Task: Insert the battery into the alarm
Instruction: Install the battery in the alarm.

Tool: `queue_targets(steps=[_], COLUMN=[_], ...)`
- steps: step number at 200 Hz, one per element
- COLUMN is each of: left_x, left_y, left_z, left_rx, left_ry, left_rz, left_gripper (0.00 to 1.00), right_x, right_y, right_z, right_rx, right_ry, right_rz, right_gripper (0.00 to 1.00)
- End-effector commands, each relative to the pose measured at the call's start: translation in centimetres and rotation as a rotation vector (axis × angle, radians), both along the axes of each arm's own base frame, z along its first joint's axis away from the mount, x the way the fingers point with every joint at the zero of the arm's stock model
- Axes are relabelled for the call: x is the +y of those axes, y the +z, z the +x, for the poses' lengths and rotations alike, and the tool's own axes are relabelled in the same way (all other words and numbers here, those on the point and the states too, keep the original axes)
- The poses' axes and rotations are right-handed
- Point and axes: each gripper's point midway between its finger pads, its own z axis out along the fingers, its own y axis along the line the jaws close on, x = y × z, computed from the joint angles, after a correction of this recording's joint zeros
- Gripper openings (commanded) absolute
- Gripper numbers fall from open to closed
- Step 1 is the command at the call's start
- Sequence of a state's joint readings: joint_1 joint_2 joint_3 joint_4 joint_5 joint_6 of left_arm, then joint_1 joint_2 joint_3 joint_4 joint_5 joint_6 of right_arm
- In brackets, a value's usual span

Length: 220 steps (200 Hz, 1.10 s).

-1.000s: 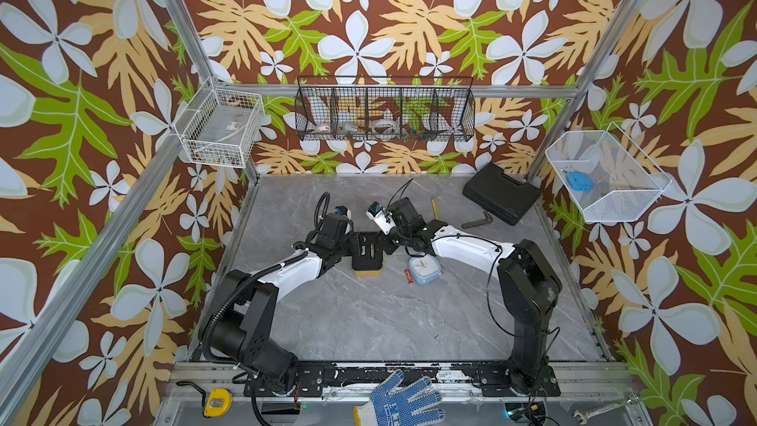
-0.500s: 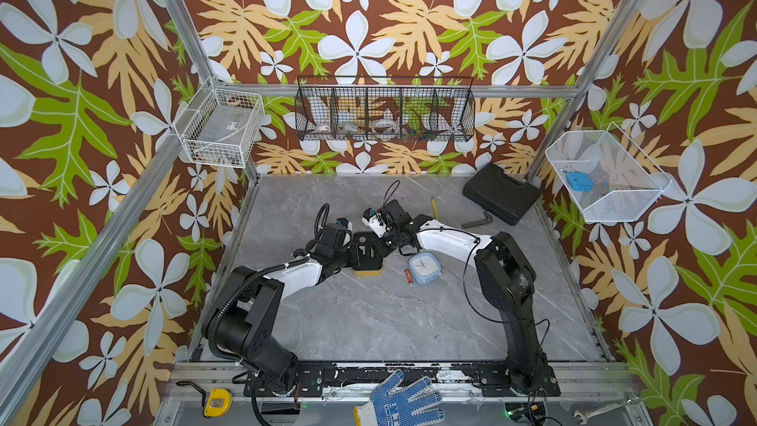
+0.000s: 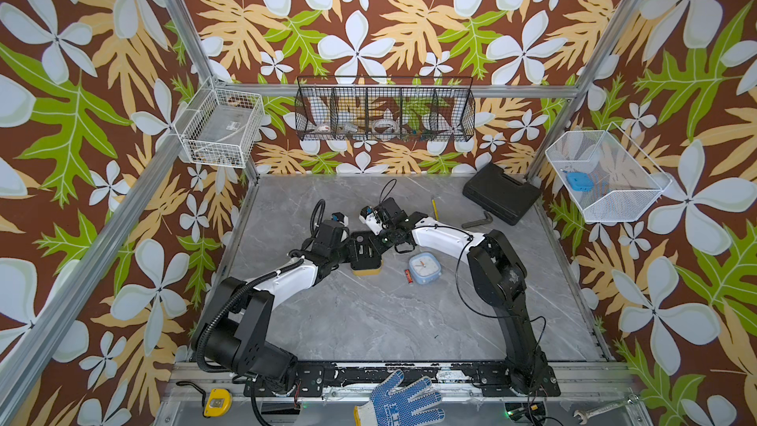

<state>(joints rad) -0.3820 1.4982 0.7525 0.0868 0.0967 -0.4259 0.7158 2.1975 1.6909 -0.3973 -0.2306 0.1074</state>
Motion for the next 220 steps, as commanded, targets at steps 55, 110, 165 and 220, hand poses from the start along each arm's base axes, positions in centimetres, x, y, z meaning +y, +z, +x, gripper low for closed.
queue_targets(steps=[55, 110, 165, 220], left_x=[2.0, 1.2, 1.5, 2.7], left_y=[-3.6, -3.9, 2.7, 0.3], left_z=[-0.6, -0.8, 1.2, 1.3], left_rx=[0.095, 0.116, -0.033, 0.035], left_ry=[0.043, 0.034, 0.067, 0.083], left_rz=[0.115, 0.063, 0.005, 0.036], left_gripper=[0.24, 0.21, 0.42, 0.41], right_x=[-2.3, -1.6, -0.2, 0.7], right_y=[-4.1, -2.9, 2.2, 4.4], right_z=[-1.5, -1.6, 0.1, 0.9], right_rx=[0.108, 0.124, 0.04, 0.0], right_ry=[-0.018, -0.031, -0.055, -0.07], right_rz=[-0.179, -0.134, -0.023, 0.041], right_gripper=[0.07, 0.09, 0.14, 0.19])
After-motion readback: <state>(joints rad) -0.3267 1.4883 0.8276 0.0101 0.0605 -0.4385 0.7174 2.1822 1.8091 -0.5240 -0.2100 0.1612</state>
